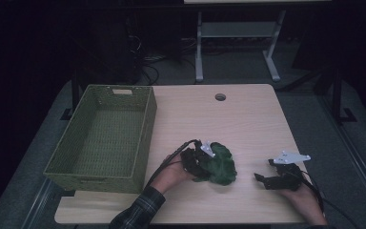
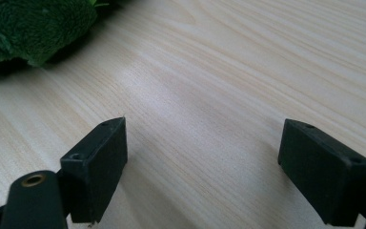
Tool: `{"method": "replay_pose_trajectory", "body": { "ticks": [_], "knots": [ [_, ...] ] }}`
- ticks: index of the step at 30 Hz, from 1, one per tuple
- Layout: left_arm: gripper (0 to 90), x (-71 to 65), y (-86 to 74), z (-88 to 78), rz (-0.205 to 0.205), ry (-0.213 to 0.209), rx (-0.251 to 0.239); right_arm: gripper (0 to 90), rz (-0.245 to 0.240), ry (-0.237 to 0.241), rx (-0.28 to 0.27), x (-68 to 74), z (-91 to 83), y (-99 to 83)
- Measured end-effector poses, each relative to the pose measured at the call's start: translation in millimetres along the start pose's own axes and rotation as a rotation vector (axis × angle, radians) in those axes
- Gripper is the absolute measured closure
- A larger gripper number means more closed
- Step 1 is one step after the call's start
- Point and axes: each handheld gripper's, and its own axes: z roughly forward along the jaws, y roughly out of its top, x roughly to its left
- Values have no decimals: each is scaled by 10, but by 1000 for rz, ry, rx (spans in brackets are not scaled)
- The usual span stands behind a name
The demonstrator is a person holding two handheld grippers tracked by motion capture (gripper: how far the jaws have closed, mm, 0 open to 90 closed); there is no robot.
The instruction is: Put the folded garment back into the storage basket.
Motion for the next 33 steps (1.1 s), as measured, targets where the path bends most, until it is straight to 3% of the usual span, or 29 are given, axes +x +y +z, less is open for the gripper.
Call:
{"method": "replay_pose_trajectory", "body": {
  "ticks": [7,18,23,33],
  "knots": [
    [655,6,64,-101,-11,5,-2,162,0,1,1,1,0,1],
    [652,0,166,-460,-42,2,-27,116,5,-4,11,1,5,4],
    [651,12,193,-664,-35,26,-24,23,26,-33,33,-11,30,13],
    [651,129,148,-1128,-83,86,-49,11,32,-39,38,-12,35,16]
  ]
}}
